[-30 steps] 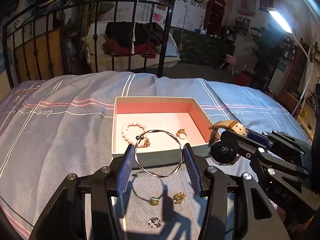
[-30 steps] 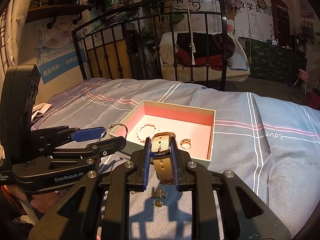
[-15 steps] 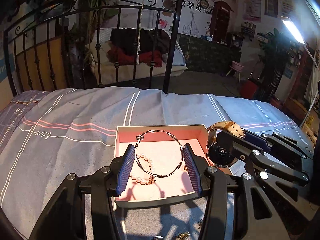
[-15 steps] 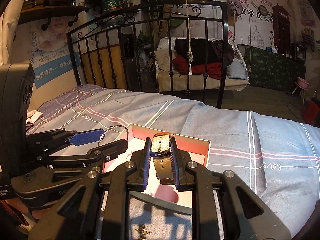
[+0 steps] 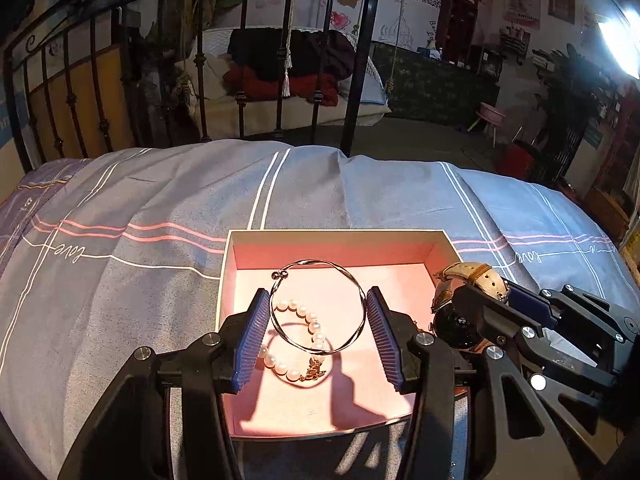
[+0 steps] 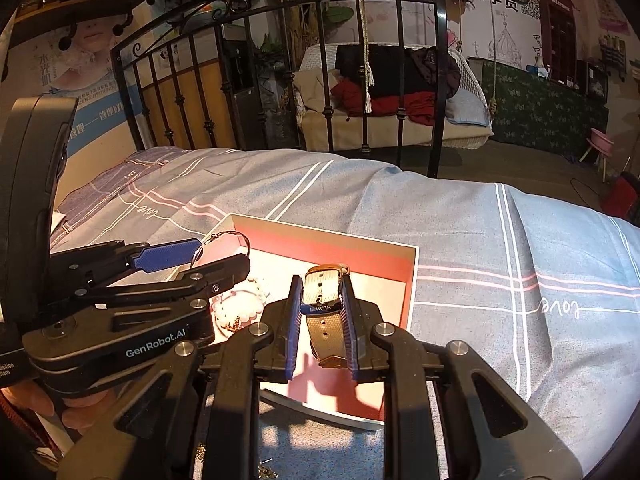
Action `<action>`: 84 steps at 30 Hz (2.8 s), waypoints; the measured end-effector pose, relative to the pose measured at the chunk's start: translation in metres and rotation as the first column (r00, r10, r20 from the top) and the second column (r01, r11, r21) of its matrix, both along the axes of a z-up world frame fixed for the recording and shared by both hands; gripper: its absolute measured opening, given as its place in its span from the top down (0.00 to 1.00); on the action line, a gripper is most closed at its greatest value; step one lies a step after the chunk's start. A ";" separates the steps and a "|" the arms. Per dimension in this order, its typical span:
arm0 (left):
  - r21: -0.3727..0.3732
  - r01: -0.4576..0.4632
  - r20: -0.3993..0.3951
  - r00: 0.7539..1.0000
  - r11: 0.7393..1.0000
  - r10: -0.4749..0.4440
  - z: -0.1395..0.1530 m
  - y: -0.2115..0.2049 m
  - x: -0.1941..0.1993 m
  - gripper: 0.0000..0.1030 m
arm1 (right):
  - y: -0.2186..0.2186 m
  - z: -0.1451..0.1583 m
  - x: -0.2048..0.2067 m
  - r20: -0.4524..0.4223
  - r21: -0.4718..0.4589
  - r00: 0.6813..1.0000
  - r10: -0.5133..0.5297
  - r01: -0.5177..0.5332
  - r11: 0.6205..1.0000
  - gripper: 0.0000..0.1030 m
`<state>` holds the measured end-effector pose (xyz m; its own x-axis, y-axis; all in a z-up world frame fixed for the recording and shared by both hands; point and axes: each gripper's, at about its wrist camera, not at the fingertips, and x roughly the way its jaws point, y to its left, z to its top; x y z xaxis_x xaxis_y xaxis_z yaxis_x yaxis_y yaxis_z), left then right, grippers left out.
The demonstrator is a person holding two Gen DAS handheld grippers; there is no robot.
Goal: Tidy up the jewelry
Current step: 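Lower the silver bangle and tan-strap watch into the box and open both grippers, then grasp the small silver ring with the left gripper while the right gripper approaches the gold pendants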
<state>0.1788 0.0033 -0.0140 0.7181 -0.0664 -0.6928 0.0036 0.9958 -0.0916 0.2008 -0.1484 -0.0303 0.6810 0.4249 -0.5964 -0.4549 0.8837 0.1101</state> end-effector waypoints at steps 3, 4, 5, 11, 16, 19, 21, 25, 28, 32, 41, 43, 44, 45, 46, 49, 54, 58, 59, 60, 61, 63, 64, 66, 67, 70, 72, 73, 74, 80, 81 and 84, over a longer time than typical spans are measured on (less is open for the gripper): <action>0.006 0.004 -0.016 1.000 1.000 -0.004 -0.006 0.000 0.003 0.53 | 0.000 -0.007 0.003 -0.019 -0.005 1.000 -0.003 0.003 1.000 0.81; 0.010 0.005 -0.021 1.000 1.000 -0.004 -0.007 -0.001 0.004 0.53 | 0.000 -0.008 0.004 -0.025 -0.008 1.000 -0.004 0.004 1.000 0.81; 0.012 0.005 -0.025 1.000 1.000 -0.005 -0.009 -0.001 0.004 0.53 | 0.000 -0.010 0.005 -0.030 -0.010 1.000 -0.005 0.004 1.000 0.81; 0.022 0.007 -0.053 0.999 1.000 -0.006 -0.018 -0.003 0.010 0.53 | 0.000 -0.022 0.009 -0.062 -0.037 0.998 -0.011 0.009 0.999 0.81; 0.023 0.002 -0.073 0.997 1.000 0.000 -0.025 -0.001 0.016 0.53 | -0.001 -0.030 0.011 -0.076 -0.048 0.997 -0.010 0.006 0.999 0.81; 0.029 0.001 -0.082 0.997 1.000 0.001 -0.029 -0.001 0.018 0.53 | -0.002 -0.031 0.011 -0.077 -0.042 0.997 -0.011 0.008 0.999 0.81; 0.040 0.003 -0.079 0.997 0.999 0.000 -0.030 -0.002 0.018 0.53 | -0.003 -0.031 0.012 -0.077 -0.042 0.997 -0.012 0.009 0.999 0.81; 0.048 0.008 -0.079 0.997 0.999 -0.004 -0.031 -0.004 0.018 0.53 | -0.002 -0.032 0.012 -0.078 -0.043 0.997 -0.014 0.011 0.999 0.81; 0.048 0.011 -0.079 0.997 0.999 -0.007 -0.032 -0.005 0.018 0.53 | -0.002 -0.033 0.011 -0.079 -0.043 0.997 -0.017 0.014 0.999 0.81; 0.048 0.012 -0.080 0.997 0.999 -0.008 -0.032 -0.006 0.019 0.53 | -0.002 -0.033 0.010 -0.077 -0.045 0.997 -0.021 0.017 0.999 0.81; 0.045 0.006 -0.084 0.996 0.999 -0.002 -0.031 -0.006 0.021 0.48 | -0.002 -0.033 0.008 -0.080 -0.051 0.996 -0.026 0.022 0.998 0.81; 0.040 -0.009 -0.076 0.997 0.999 0.012 -0.029 -0.003 0.020 0.42 | -0.003 -0.031 0.006 -0.075 -0.054 0.997 -0.035 0.031 0.998 0.80; 0.030 -0.007 -0.070 0.998 1.000 0.010 -0.027 -0.002 0.018 0.42 | -0.004 -0.031 0.005 -0.073 -0.054 0.997 -0.040 0.036 0.998 0.79; 0.029 -0.006 -0.065 0.998 1.000 0.008 -0.025 -0.001 0.016 0.42 | -0.005 -0.030 0.004 -0.072 -0.052 0.996 -0.043 0.039 0.998 0.76; 0.032 -0.006 -0.061 0.998 0.999 0.008 -0.023 -0.001 0.015 0.42 | -0.007 -0.028 0.002 -0.070 -0.048 0.996 -0.047 0.044 0.998 0.74; 0.016 -0.008 -0.045 0.999 1.000 0.009 -0.014 0.003 0.005 0.41 | -0.013 -0.018 -0.007 -0.031 -0.034 0.996 -0.078 0.077 0.996 0.48; -0.010 -0.001 -0.008 1.000 1.000 0.001 0.003 0.012 -0.030 0.38 | -0.028 -0.001 -0.040 0.010 -0.001 0.995 -0.104 0.104 0.995 0.45; -0.029 0.010 0.006 1.000 1.000 -0.009 0.004 0.020 -0.067 0.35 | -0.041 -0.008 -0.074 -0.020 0.045 0.994 -0.106 0.107 0.993 0.45; -0.033 0.011 -0.003 1.000 0.999 -0.011 0.001 0.022 -0.076 0.35 | -0.042 -0.013 -0.082 -0.035 0.042 0.994 -0.100 0.102 0.994 0.45; -0.040 0.016 -0.014 1.000 0.999 -0.017 -0.004 0.023 -0.084 0.35 | -0.042 -0.019 -0.090 -0.049 0.036 0.994 -0.093 0.095 0.995 0.45; -0.044 0.023 -0.028 0.999 0.999 -0.025 -0.010 0.023 -0.093 0.35 | -0.042 -0.025 -0.098 -0.066 0.035 0.994 -0.083 0.086 0.996 0.45; -0.058 0.036 -0.048 0.998 0.998 -0.038 -0.022 0.024 -0.112 0.35 | -0.040 -0.038 -0.113 -0.102 0.030 0.993 -0.060 0.063 0.998 0.45; -0.067 0.039 -0.062 0.997 0.997 -0.043 -0.027 0.024 -0.121 0.35 | -0.038 -0.044 -0.119 -0.114 0.023 0.992 -0.051 0.054 0.998 0.45; -0.097 0.046 -0.094 0.994 0.994 -0.055 -0.038 0.023 -0.133 0.35 | -0.033 -0.055 -0.128 -0.137 0.003 0.990 -0.027 0.028 1.000 0.50; -0.105 0.052 -0.107 0.992 0.993 -0.063 -0.043 0.021 -0.138 0.35 | -0.030 -0.059 -0.131 -0.151 -0.002 0.988 -0.018 0.018 1.000 0.51; -0.024 0.088 -0.084 0.992 0.996 -0.090 -0.048 0.007 -0.148 0.35 | -0.023 -0.060 -0.133 -0.148 -0.021 0.989 -0.006 0.003 1.000 0.52; 0.003 0.117 -0.080 0.990 0.993 -0.117 -0.049 0.002 -0.147 0.35 | -0.019 -0.059 -0.131 -0.149 -0.021 0.989 0.003 -0.006 1.000 0.55; 0.009 0.121 -0.077 0.990 0.993 -0.120 -0.050 0.001 -0.147 0.35 | -0.017 -0.060 -0.130 -0.152 -0.026 0.988 0.003 -0.007 1.000 0.55; 0.010 0.119 -0.077 0.990 0.993 -0.118 -0.051 0.001 -0.146 0.35 | -0.016 -0.060 -0.128 -0.154 -0.028 0.988 0.001 -0.006 1.000 0.56; 0.071 0.108 -0.053 0.993 0.992 -0.104 -0.055 -0.003 -0.149 0.51 | -0.015 -0.064 -0.128 -0.156 -0.028 0.988 -0.001 -0.004 1.000 0.56; 0.072 0.116 -0.050 0.992 0.991 -0.112 -0.055 -0.004 -0.150 0.54 | -0.015 -0.064 -0.127 -0.155 -0.028 0.988 0.000 -0.004 1.000 0.56; 0.098 0.152 -0.030 0.988 0.983 -0.150 -0.054 -0.010 -0.154 0.72 | -0.014 -0.064 -0.128 -0.156 -0.029 0.988 0.000 -0.004 1.000 0.56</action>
<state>0.0252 -0.0064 -0.0680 0.6894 -0.1024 -0.7172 0.1535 0.9881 0.0066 0.0733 -0.1628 -0.0940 0.5776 0.4068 -0.7077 -0.4358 0.8868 0.1541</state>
